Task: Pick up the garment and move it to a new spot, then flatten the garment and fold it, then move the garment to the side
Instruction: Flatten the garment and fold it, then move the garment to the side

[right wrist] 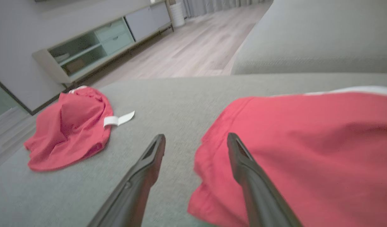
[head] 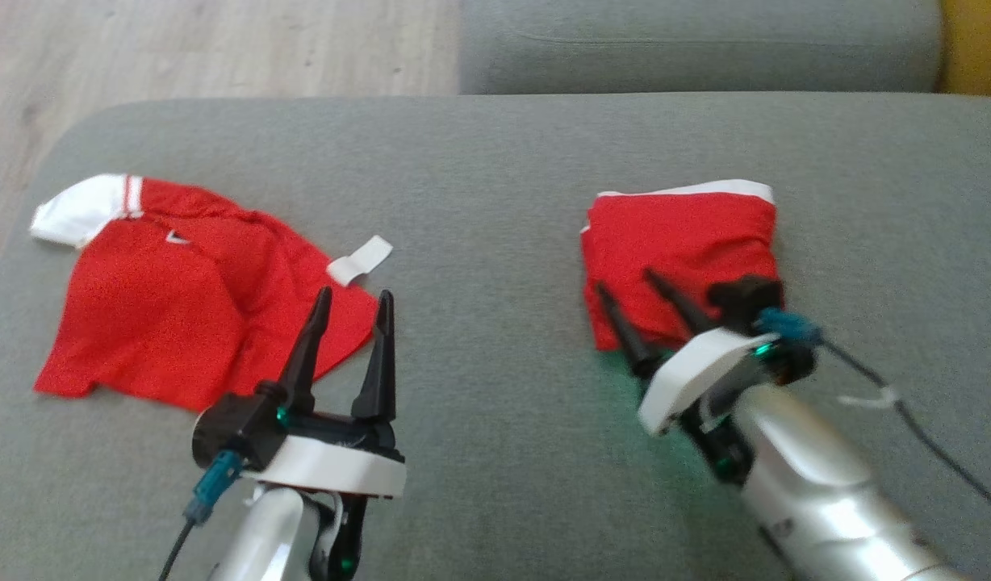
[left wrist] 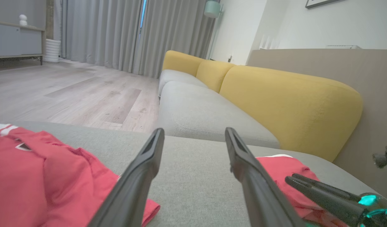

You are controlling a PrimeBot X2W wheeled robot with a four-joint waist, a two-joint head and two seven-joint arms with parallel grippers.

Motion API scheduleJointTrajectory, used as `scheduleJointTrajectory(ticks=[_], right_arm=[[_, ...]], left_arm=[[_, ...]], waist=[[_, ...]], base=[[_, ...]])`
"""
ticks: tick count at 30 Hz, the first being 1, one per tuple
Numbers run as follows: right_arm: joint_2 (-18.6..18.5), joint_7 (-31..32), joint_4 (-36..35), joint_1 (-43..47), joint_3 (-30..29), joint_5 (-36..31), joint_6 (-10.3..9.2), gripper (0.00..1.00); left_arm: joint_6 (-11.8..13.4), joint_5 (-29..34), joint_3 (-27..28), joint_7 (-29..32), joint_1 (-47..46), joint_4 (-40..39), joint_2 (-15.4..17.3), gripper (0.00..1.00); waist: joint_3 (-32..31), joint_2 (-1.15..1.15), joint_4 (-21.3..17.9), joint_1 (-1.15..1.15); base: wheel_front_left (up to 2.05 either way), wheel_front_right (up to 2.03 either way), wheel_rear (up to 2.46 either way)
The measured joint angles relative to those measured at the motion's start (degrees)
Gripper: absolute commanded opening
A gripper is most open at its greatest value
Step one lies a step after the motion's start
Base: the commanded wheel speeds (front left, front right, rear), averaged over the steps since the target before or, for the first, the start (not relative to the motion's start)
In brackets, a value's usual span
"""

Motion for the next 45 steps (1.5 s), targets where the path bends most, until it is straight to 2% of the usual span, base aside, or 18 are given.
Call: scheduleJointTrajectory(ticks=[4,5,9,14,17,21,34,39,45], right_arm=[[-3.99,-2.77,-2.86,-0.34,-3.54,0.1,0.0,1.0],[-5.79,-3.33,-4.03,-0.32,-7.12,-1.86,0.0,1.0],[-7.16,-3.74,-10.09,0.54,-17.52,-8.92,0.0,1.0],[-5.11,-3.88,-18.94,7.75,-29.25,-18.51,0.0,1.0],[-1.89,-3.88,-22.56,13.95,-33.75,-22.58,0.0,1.0],[0.92,-3.88,-25.92,18.47,-36.17,-25.65,0.0,1.0],[2.29,-3.88,-28.25,19.64,-37.75,-28.18,0.0,1.0],[2.4,-3.88,-25.38,18.65,-38.34,-29.53,0.0,1.0],[2.41,-1.58,-19.58,11.85,-38.95,-29.05,0.0,1.0]], left_arm=[[-0.03,0.59,1.34,0.0,-0.08,-0.24,0.0,1.0],[-0.05,0.65,1.71,0.0,-0.15,-0.46,0.02,1.0],[-0.34,1.04,2.47,-0.01,-0.66,-1.36,-0.01,1.0],[-0.62,1.1,3.2,-0.01,-1.35,-2.05,-0.02,1.0],[-0.82,1.13,3.35,-0.01,-1.31,-2.16,-0.02,1.0],[-1.13,2.16,3.43,-0.01,-0.79,-2.6,-0.02,1.0],[-1.56,2.18,3.41,-0.01,0.9,-3.15,-0.01,1.0],[-1.56,2.57,2.89,-0.01,0.76,-3.48,-0.01,1.0],[-1.56,2.56,1.16,-0.01,-0.57,-3.55,-0.02,1.0]], waist=[[-0.09,0.0,-2.47,0.0],[-0.04,0.0,-3.71,0.0],[0.33,0.0,-5.98,0.0],[0.91,0.0,-8.12,0.0],[0.96,0.0,-9.07,0.0],[0.75,0.0,-9.95,0.0],[1.03,0.0,-9.41,0.0],[2.32,0.0,-8.01,0.0],[4.71,0.0,-5.7,0.0]], base=[[0.0,0.0,0.0],[0.0,0.0,0.0],[0.0,0.0,0.0],[0.0,0.0,0.0],[0.0,0.0,0.0],[0.0,0.0,0.0],[0.0,0.0,0.0],[0.0,0.0,0.0],[0.0,0.0,0.0]])
